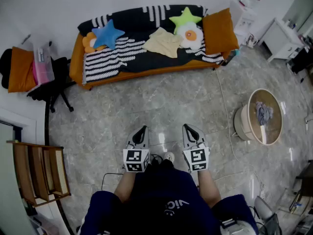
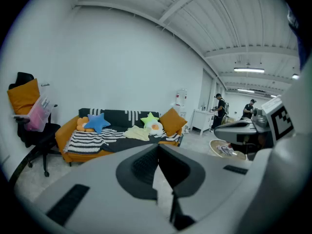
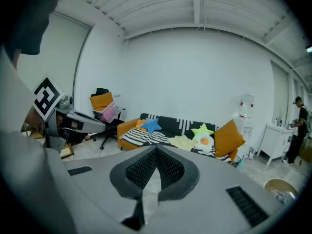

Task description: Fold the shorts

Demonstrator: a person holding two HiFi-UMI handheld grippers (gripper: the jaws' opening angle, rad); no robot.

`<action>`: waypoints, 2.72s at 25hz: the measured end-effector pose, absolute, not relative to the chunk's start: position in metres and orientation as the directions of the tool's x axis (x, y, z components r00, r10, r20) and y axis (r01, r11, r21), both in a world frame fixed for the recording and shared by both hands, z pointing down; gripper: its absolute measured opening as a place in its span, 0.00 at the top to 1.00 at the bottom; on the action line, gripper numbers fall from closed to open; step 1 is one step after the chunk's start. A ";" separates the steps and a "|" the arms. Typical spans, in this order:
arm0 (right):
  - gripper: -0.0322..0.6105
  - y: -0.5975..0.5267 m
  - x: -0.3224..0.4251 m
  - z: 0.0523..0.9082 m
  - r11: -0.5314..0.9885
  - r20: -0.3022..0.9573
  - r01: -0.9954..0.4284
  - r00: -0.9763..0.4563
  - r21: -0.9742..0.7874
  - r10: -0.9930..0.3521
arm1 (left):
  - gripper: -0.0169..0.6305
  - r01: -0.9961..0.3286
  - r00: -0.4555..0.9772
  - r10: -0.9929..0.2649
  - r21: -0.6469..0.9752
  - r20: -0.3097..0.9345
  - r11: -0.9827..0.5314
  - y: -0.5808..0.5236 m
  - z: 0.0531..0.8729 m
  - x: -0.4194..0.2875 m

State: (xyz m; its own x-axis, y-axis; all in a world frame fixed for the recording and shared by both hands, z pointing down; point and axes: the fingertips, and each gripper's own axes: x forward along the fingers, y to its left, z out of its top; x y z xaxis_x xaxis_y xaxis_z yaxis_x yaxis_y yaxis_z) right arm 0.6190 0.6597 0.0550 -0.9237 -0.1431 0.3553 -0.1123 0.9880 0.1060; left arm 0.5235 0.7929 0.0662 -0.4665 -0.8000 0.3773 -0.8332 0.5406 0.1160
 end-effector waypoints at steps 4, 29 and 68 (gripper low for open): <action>0.94 0.651 0.622 0.053 0.986 0.349 -0.125 -0.924 0.114 -0.157 | 0.97 -0.823 -0.482 -0.802 0.133 0.352 0.553 0.791 0.060 0.523; 0.47 0.619 0.635 0.090 0.999 0.419 0.005 -0.908 0.050 -0.017 | 0.44 -0.855 -0.364 -0.841 0.215 0.401 0.472 0.760 0.084 0.535; 0.50 0.538 0.313 0.122 0.975 0.527 -0.213 -0.823 0.058 -0.211 | 0.49 -0.963 -0.070 -0.892 0.204 0.446 0.177 0.621 0.104 0.201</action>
